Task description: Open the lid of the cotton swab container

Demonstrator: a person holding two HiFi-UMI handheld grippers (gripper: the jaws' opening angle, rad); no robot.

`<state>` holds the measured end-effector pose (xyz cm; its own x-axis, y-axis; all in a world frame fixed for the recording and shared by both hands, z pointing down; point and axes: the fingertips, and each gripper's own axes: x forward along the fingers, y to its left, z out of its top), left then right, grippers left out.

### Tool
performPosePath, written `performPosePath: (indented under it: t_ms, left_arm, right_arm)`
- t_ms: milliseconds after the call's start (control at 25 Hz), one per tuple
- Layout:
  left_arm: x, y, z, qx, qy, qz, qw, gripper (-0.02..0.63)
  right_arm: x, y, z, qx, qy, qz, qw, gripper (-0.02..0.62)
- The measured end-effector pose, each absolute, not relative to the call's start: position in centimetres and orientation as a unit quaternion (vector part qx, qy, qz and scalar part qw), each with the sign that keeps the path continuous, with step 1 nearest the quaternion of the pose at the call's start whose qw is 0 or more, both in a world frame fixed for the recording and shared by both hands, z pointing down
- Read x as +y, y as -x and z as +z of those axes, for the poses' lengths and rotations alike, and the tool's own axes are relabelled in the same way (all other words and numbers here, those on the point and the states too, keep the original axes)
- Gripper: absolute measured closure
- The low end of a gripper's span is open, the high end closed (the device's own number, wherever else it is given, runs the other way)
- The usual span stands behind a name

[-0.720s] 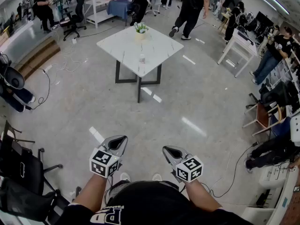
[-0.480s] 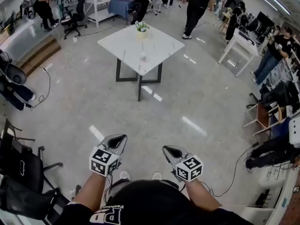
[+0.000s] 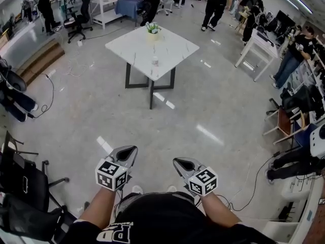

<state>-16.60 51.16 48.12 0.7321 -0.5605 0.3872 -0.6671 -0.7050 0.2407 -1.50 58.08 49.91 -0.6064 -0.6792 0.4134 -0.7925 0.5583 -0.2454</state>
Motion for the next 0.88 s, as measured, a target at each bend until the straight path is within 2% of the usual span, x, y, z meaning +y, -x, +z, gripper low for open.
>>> performPosePath:
  t_ms: [320,880]
  left_arm:
    - [50.2,19.4,47.6,-0.327,-0.920,0.154,0.152,0.548]
    - [50.1,22.7,49.2,-0.301,-0.927,0.158,0.157,0.548]
  right_arm:
    - [56.6,4.0,49.2,-0.863,-0.446,0.202,0.123,0.597]
    - [57.0,7.0,49.5,-0.847,-0.474,0.203,0.131,0.595]
